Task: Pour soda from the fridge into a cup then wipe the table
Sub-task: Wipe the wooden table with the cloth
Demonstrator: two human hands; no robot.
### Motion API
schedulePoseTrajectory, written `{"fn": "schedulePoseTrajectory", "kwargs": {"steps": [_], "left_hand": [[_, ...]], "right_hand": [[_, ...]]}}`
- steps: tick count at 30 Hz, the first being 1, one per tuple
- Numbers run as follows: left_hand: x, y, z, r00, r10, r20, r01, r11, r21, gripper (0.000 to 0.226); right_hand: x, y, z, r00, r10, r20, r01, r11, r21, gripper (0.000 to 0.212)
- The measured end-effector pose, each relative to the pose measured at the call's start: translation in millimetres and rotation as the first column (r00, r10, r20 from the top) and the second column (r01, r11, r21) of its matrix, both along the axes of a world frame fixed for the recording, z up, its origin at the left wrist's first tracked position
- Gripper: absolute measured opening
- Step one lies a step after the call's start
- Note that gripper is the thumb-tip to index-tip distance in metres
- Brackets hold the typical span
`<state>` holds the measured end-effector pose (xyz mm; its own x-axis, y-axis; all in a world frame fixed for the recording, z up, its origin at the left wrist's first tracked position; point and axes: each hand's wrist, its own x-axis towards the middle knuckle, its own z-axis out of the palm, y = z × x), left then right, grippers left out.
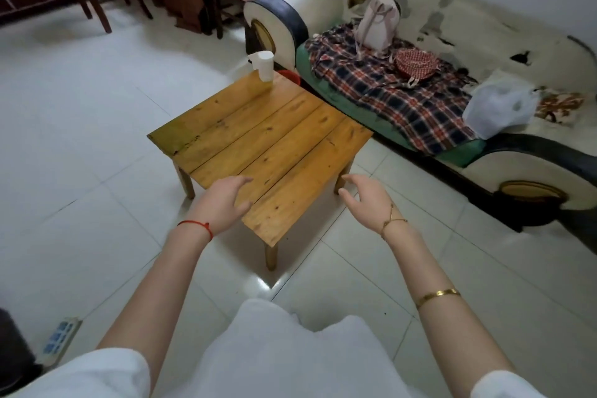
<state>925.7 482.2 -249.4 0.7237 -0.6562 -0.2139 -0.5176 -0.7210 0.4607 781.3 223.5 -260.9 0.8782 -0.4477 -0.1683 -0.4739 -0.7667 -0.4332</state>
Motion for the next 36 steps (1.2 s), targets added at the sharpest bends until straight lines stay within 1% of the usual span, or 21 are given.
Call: {"fn": "schedulePoseTrajectory", "kwargs": {"steps": [3,7,12,17,22,27,33,36], "left_hand": [[19.8,-18.4,8.0,0.999,0.047,-0.002,-0.047,0.999,-0.007,0.054],[41.0,-36.7,7.8,0.993,0.114,0.004,-0.114,0.993,0.009,0.054],[60.6,-63.0,-3.3,0.975,0.223,0.0,-0.223,0.975,0.012,0.053],[74.8,-102.7,-14.3,0.937,0.35,-0.011,-0.35,0.937,0.023,0.053],[84.5,-156.3,-14.8,0.858,0.513,-0.03,-0.513,0.858,-0.006,0.053],[89.4,-206.7,-15.8,0.763,0.645,-0.039,-0.646,0.762,-0.05,0.054],[85.3,-236.7,-21.3,0.652,0.758,-0.035,-0.758,0.649,-0.073,0.051],[84.0,-240.8,-25.3,0.593,0.804,-0.042,-0.804,0.59,-0.073,0.05]], "right_hand": [[30.0,-25.5,2.4,1.0,0.015,0.016,-0.016,1.0,0.02,0.048],[69.8,-53.5,-4.0,0.997,0.078,0.006,-0.078,0.997,0.027,0.047],[118.6,-90.9,-18.2,0.98,0.198,-0.008,-0.198,0.98,0.013,0.047],[168.8,-139.3,-24.0,0.939,0.343,-0.021,-0.343,0.939,0.013,0.048],[224.9,-196.6,-15.6,0.855,0.517,-0.051,-0.516,0.856,0.018,0.047],[277.2,-239.6,-9.0,0.759,0.648,-0.059,-0.649,0.76,0.002,0.045],[317.0,-256.6,-11.7,0.665,0.747,-0.004,-0.746,0.665,0.038,0.043],[331.3,-252.9,-18.3,0.618,0.786,-0.009,-0.784,0.617,0.064,0.042]]}}
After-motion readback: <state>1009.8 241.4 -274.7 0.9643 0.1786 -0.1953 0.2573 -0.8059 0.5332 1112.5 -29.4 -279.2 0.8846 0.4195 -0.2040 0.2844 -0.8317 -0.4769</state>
